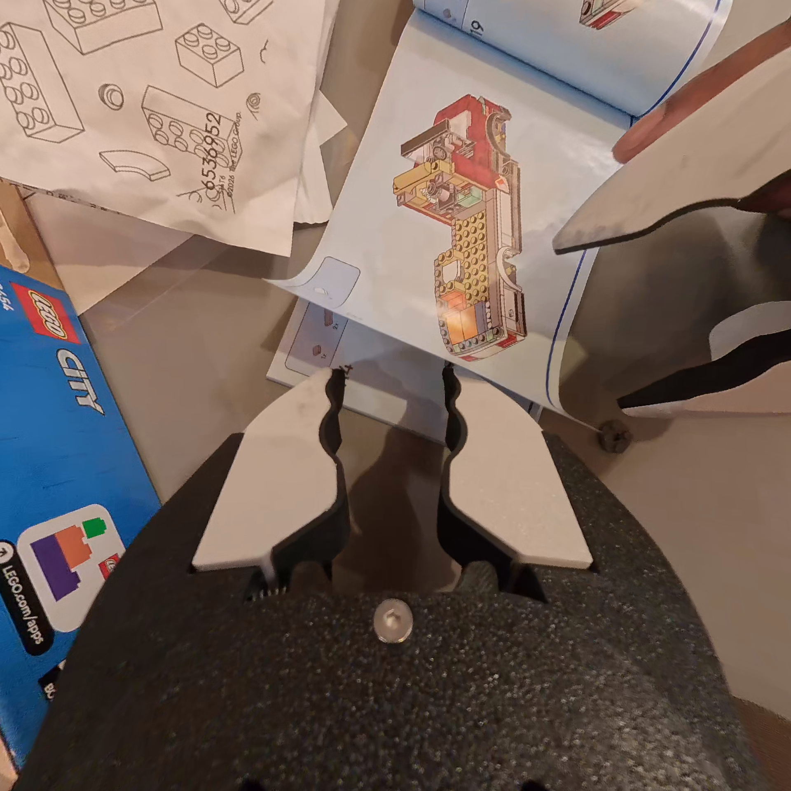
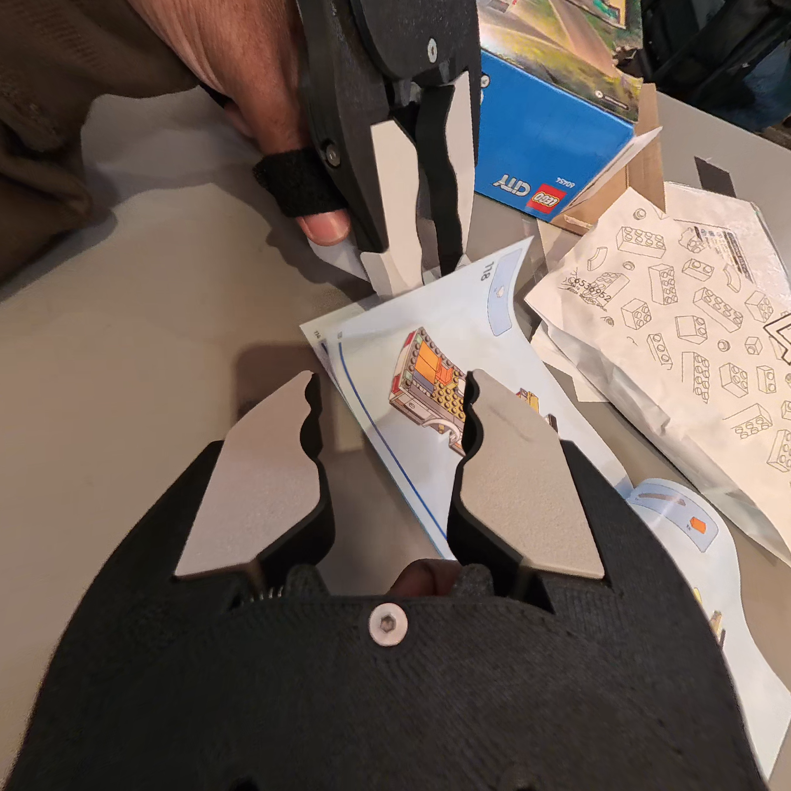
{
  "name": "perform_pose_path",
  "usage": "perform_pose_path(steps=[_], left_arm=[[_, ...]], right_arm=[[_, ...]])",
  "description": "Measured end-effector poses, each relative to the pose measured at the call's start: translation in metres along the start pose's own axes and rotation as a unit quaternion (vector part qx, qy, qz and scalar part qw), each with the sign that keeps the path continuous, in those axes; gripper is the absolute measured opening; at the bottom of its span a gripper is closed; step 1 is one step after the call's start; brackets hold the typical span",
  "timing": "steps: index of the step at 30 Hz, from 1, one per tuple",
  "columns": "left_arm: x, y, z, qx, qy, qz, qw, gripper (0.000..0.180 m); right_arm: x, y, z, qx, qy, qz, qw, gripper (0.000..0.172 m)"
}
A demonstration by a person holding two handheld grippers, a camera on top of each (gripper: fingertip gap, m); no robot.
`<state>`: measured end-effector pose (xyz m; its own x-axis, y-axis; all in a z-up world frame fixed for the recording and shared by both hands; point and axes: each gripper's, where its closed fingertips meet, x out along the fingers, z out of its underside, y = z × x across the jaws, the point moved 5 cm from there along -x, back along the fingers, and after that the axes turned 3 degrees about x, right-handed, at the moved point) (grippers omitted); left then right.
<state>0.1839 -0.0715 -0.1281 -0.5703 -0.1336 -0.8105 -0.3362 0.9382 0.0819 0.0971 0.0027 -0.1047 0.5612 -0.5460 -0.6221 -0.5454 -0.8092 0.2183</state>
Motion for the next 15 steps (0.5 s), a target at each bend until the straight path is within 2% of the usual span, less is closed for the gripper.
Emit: perform_pose_path(steps=[15], left_arm=[[0.004, 0.001, -0.001, 0.003, -0.007, -0.002, 1.000, 0.046]], right_arm=[[0.011, 0.004, -0.003, -0.005, -0.005, 0.016, 1.000, 0.057]])
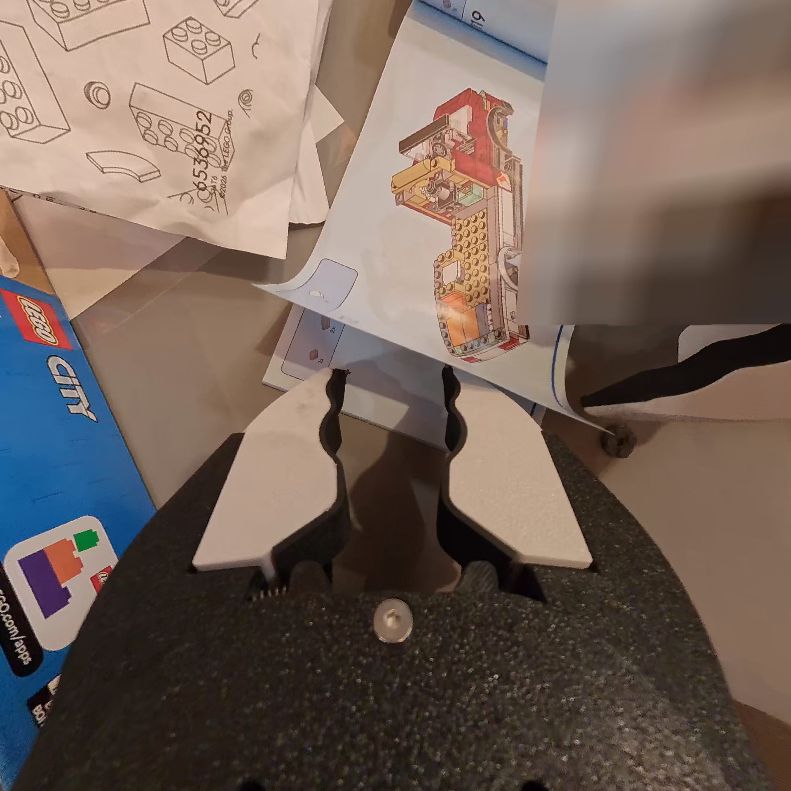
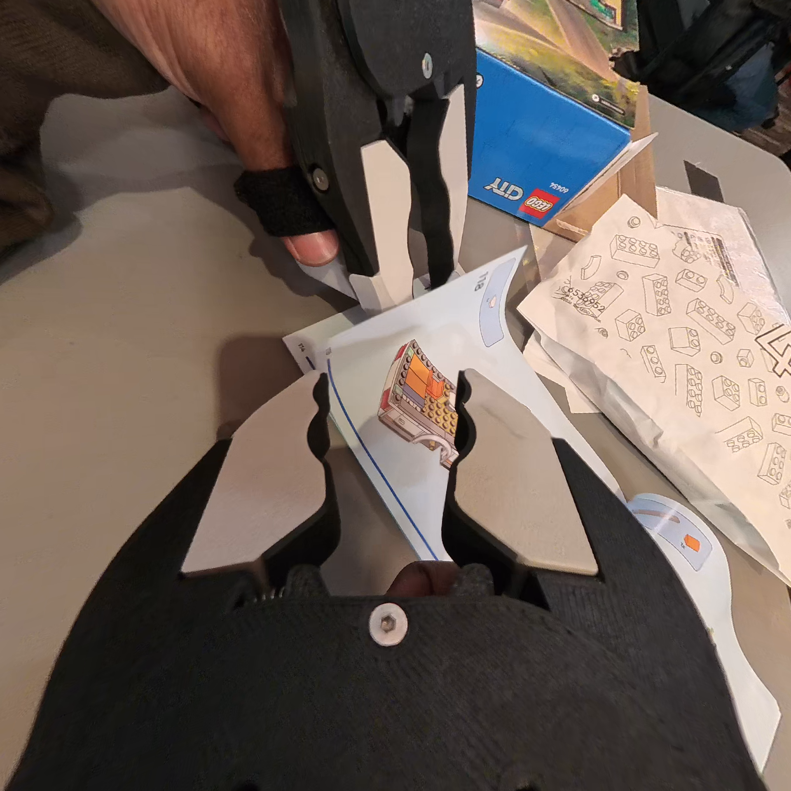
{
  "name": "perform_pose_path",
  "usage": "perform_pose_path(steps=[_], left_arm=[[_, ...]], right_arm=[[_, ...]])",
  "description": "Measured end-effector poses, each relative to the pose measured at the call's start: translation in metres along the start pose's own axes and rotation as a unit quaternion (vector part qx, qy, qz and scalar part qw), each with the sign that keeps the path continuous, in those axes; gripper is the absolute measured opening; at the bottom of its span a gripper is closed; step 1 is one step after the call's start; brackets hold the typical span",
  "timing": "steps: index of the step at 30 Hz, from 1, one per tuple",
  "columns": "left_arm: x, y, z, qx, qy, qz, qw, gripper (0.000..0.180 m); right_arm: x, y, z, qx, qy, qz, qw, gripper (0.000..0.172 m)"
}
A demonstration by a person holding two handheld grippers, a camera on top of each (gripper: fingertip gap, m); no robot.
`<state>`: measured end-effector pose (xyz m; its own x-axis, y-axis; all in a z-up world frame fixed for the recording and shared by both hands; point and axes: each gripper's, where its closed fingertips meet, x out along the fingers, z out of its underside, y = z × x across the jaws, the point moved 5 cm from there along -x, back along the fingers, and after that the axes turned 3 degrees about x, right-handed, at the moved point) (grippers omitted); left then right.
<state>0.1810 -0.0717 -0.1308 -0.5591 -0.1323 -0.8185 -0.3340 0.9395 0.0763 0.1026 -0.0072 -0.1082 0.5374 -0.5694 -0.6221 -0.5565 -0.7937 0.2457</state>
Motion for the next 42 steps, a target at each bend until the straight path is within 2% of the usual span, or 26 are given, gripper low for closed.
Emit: perform_pose_path(steps=[5, 9, 13, 24, 42], left_arm=[[0.001, 0.000, 0.000, 0.000, -0.002, -0.001, 1.000, 0.046], [0.002, 0.000, 0.000, 0.000, -0.003, -0.001, 1.000, 0.046], [0.003, 0.000, 0.000, 0.000, -0.002, -0.001, 1.000, 0.046], [0.004, 0.000, -0.001, 0.000, -0.002, 0.000, 1.000, 0.046], [0.004, 0.000, -0.001, -0.002, -0.001, 0.002, 1.000, 0.046]], right_arm=[[-0.003, 0.000, -0.002, 0.005, 0.017, -0.008, 1.000, 0.056], [-0.008, -0.015, -0.014, -0.029, 0.072, -0.047, 0.996, 0.057], [-0.008, -0.026, -0.020, -0.047, 0.092, -0.071, 0.992, 0.060], [0.001, -0.039, -0.017, -0.062, 0.084, -0.090, 0.990, 0.061], [0.004, -0.028, -0.003, -0.052, 0.037, -0.069, 0.996, 0.059]])
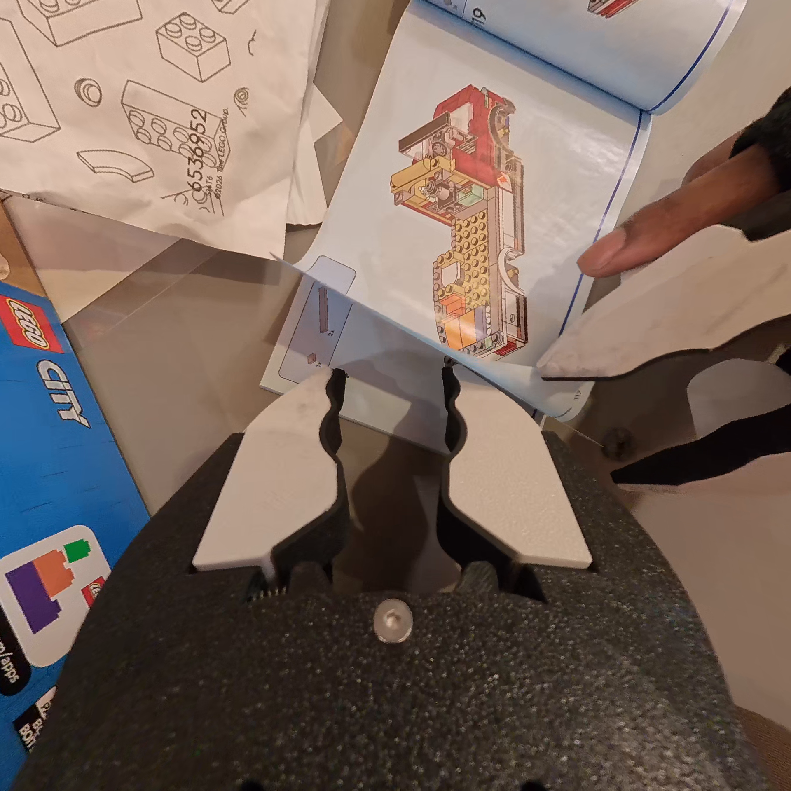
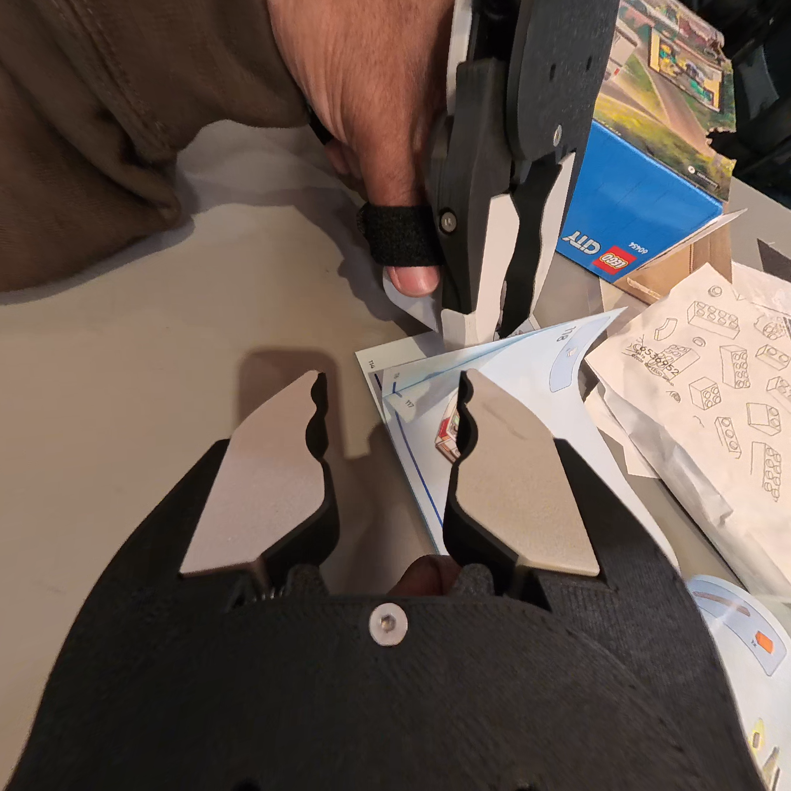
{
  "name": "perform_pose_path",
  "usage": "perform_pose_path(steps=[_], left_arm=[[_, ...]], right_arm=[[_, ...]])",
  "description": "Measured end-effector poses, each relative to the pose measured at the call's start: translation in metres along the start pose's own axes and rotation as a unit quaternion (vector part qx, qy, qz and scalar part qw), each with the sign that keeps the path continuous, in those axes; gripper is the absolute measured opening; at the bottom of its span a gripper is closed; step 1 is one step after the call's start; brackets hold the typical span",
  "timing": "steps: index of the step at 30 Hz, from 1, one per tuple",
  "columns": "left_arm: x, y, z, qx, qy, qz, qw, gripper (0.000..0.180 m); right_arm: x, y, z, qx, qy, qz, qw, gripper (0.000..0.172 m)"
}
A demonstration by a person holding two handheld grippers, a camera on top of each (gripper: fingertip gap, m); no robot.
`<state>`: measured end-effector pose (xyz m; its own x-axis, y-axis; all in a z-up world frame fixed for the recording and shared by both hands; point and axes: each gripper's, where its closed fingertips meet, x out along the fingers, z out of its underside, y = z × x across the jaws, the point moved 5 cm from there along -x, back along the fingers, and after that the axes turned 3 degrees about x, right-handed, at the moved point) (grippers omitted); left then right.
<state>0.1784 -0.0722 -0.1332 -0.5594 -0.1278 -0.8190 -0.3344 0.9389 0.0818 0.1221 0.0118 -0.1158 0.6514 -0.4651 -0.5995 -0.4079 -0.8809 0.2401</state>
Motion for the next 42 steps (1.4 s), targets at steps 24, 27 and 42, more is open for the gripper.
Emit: perform_pose_path(steps=[24, 27, 42], left_arm=[[-0.016, -0.021, 0.014, -0.011, -0.045, -0.107, 0.993, 0.050], [-0.021, -0.024, 0.016, 0.002, -0.063, -0.153, 0.986, 0.053], [-0.012, -0.015, -0.002, 0.049, -0.051, -0.169, 0.983, 0.054]], right_arm=[[0.007, 0.006, 0.012, 0.018, -0.041, 0.017, 0.999, 0.054], [0.008, 0.006, 0.014, 0.016, -0.046, 0.020, 0.999, 0.054], [0.006, 0.010, 0.013, 0.037, -0.047, 0.032, 0.998, 0.054]])
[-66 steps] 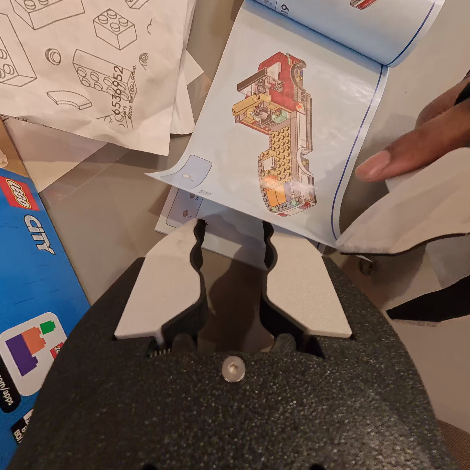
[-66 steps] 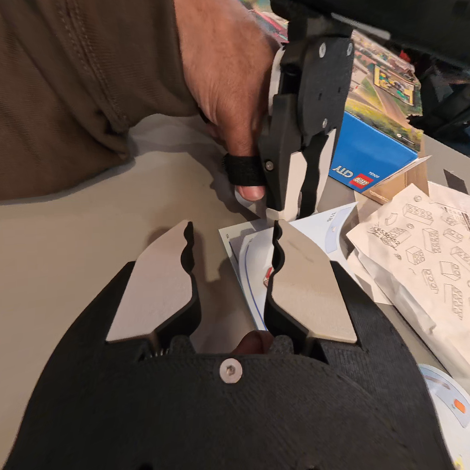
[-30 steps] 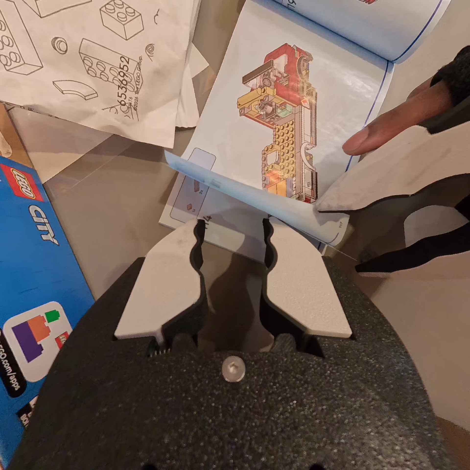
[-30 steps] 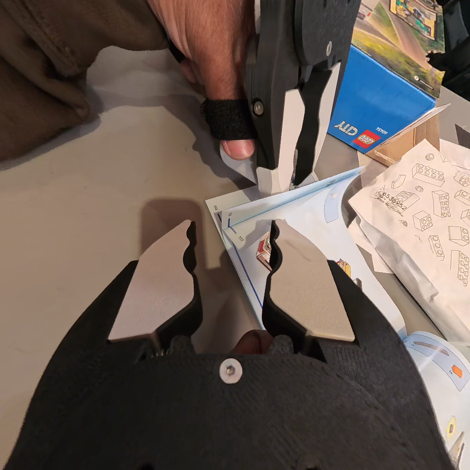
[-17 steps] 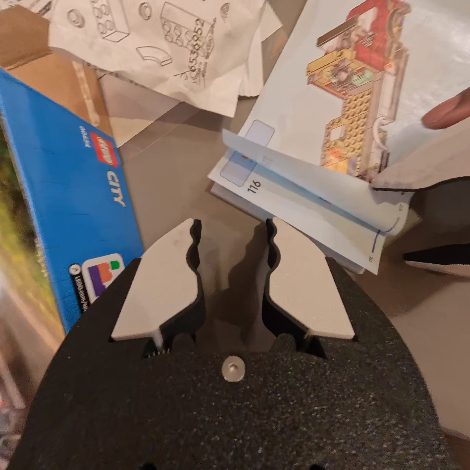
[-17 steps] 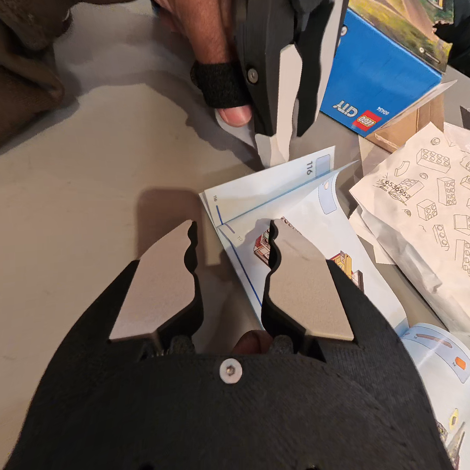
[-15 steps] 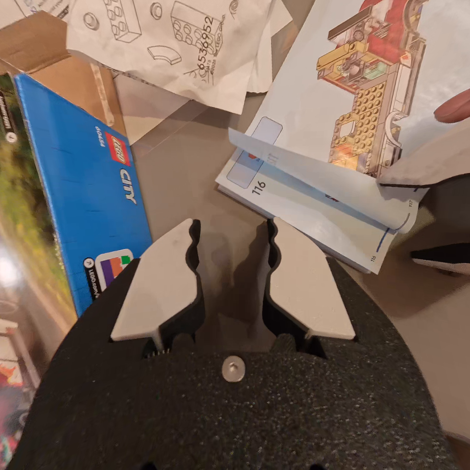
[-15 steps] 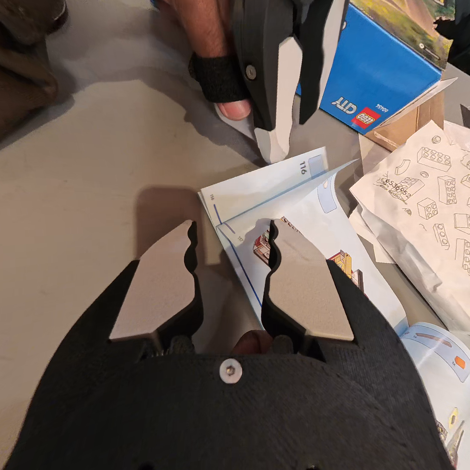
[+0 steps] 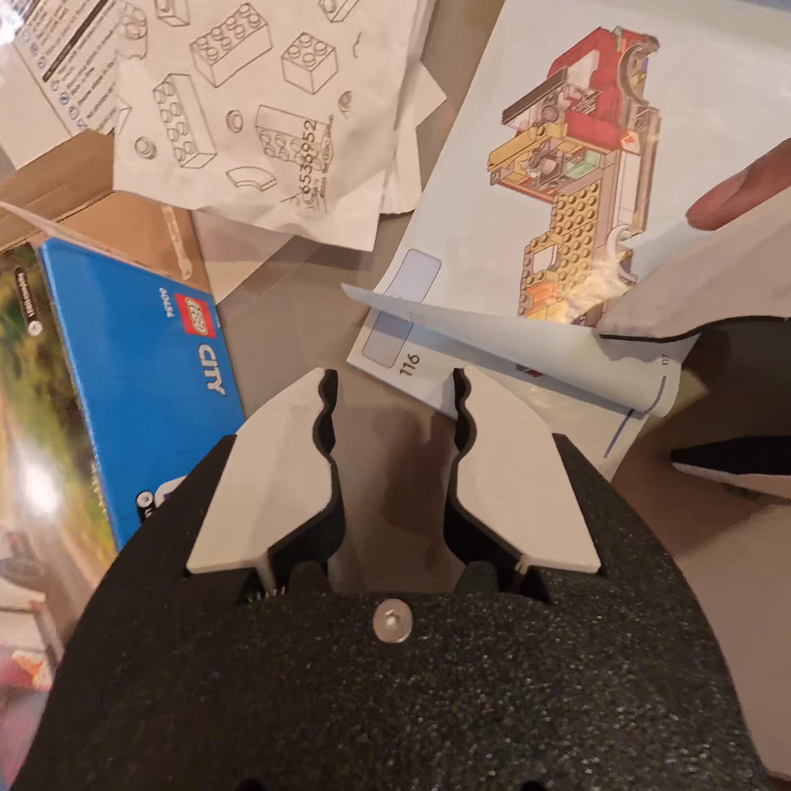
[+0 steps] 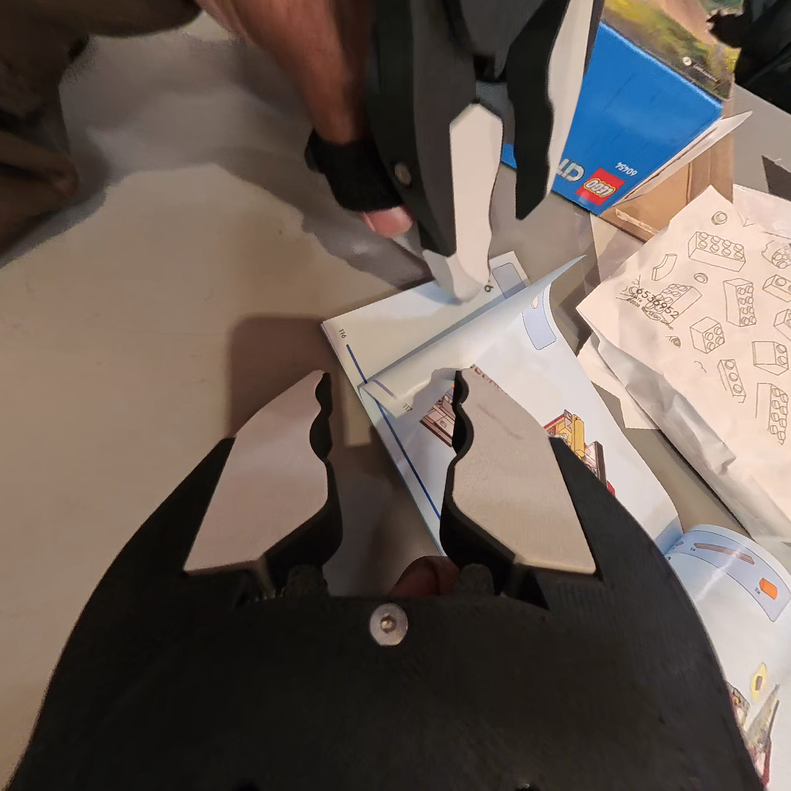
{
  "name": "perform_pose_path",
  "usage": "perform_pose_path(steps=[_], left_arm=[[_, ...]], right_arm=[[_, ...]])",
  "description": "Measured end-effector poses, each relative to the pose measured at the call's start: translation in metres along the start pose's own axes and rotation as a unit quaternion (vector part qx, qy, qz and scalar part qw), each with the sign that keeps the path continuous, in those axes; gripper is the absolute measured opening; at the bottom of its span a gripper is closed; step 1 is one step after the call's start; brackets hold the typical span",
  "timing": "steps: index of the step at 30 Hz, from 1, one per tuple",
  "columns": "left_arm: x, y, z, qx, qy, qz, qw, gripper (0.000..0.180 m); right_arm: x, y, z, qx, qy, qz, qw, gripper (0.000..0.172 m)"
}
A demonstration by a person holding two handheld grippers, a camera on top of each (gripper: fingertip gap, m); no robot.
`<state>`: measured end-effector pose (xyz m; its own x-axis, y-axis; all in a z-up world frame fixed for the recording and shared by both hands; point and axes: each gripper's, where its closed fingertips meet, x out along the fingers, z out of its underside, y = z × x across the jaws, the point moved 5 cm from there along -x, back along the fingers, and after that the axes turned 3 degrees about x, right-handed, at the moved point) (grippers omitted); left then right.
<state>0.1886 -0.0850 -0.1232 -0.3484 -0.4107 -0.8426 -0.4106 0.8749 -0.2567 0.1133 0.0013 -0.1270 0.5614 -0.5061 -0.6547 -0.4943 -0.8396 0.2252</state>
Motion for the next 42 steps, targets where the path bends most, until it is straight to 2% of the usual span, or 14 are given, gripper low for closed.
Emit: perform_pose_path(steps=[7, 19, 26, 29, 34, 36, 42], left_arm=[[0.005, 0.008, -0.007, -0.003, 0.018, 0.030, 0.999, 0.055], [0.008, 0.010, -0.006, -0.008, 0.016, 0.044, 0.999, 0.055], [0.001, 0.012, -0.024, -0.036, 0.082, 0.061, 0.994, 0.055], [-0.002, 0.012, -0.032, -0.051, 0.111, 0.066, 0.990, 0.054], [-0.005, 0.008, -0.038, -0.065, 0.139, 0.061, 0.986, 0.054], [-0.008, 0.004, -0.040, -0.074, 0.156, 0.053, 0.984, 0.054], [-0.015, -0.010, -0.042, -0.114, 0.198, 0.039, 0.973, 0.054]], right_arm=[[-0.007, 0.002, -0.004, 0.025, 0.007, 0.028, 0.999, 0.056], [-0.018, 0.014, -0.008, 0.072, 0.012, 0.077, 0.994, 0.069], [-0.010, 0.003, -0.007, 0.070, -0.019, 0.064, 0.995, 0.073], [-0.012, 0.008, -0.003, 0.080, -0.033, 0.092, 0.992, 0.060], [-0.026, 0.024, 0.000, 0.099, -0.032, 0.141, 0.985, 0.007], [-0.035, 0.031, -0.001, 0.110, -0.022, 0.153, 0.982, 0.001], [-0.064, 0.052, 0.007, 0.129, -0.007, 0.196, 0.972, 0.000]])
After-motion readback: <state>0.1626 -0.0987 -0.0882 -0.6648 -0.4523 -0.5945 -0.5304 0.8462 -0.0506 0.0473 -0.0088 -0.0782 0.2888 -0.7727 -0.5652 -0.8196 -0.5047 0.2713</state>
